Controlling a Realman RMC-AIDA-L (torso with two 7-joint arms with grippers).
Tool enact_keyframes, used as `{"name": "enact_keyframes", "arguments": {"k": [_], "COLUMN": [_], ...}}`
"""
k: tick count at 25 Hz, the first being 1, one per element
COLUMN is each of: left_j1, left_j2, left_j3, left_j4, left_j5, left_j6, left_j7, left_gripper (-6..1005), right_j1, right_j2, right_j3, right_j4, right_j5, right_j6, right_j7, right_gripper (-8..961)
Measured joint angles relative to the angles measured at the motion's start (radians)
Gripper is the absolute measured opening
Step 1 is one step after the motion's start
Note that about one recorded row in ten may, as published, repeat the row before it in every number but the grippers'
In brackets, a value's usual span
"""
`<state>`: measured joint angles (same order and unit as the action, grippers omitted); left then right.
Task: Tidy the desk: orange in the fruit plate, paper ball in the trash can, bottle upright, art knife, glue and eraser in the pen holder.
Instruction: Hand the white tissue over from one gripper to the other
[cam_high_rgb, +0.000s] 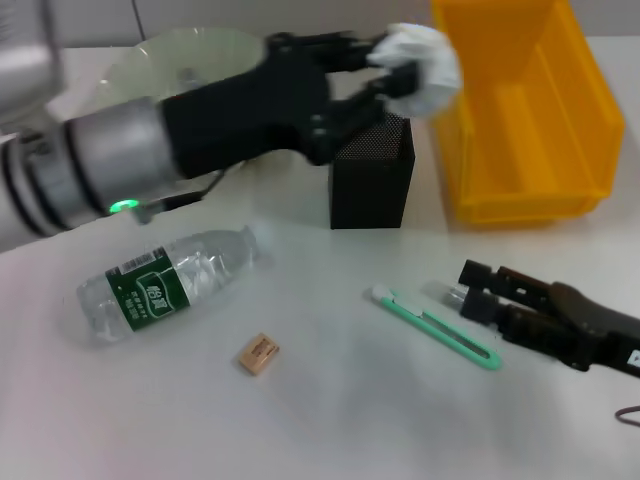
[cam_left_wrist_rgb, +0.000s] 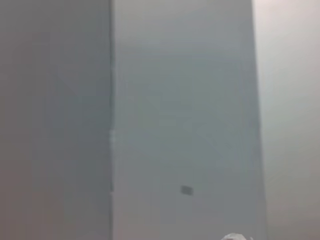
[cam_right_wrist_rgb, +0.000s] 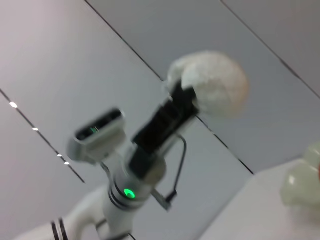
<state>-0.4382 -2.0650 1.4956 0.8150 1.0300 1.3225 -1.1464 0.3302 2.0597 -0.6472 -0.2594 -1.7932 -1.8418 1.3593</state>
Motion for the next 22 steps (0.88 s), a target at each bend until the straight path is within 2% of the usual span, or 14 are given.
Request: {"name": "enact_keyframes", "arguments": {"k": [1,2,4,8,14,22], "left_j1": [0.034,0.034,0.069,0.098,0.104,0.091], "left_j2": [0.000,0.000,0.000,0.001,0.000,-0.003], "left_j3": [-0.031,-0.031,-0.087,-0.124,-0.119,-0.116], "left_j4": [0.004,0.004,-0.007,-0.031,-0.051,-0.062], "left_j5": [-0.003,-0.003,-0.006,-0.004,0.005,0.121], "left_j6": [0.032,0.032,0.091,0.130,0.153,0.234], "left_j7": [-0.014,-0.014,-0.049,-0.069,-0.070,-0.064], "left_gripper": [284,284,284,283,283,283], "right_j1": [0.000,0.000,-0.003,0.027,0.082,0.129], "right_j2": [0.002,0.002,0.019,0.023,0.025,0.026], "right_j3": [0.015,0.015,0.033,0.035,0.035,0.035], "right_j4": [-0.016,-0.016,-0.057,-0.037,0.000,0.013], "right_j5": [0.003,0.003,0.006,0.031,0.077,0.082], "right_j6": [-0.021,-0.021,-0.024,-0.022,-0.006,0.002], "right_j7": [-0.018,-0.018,-0.107,-0.217,-0.284,-0.290], "right_gripper": [761,761,761,760,760,760]}}
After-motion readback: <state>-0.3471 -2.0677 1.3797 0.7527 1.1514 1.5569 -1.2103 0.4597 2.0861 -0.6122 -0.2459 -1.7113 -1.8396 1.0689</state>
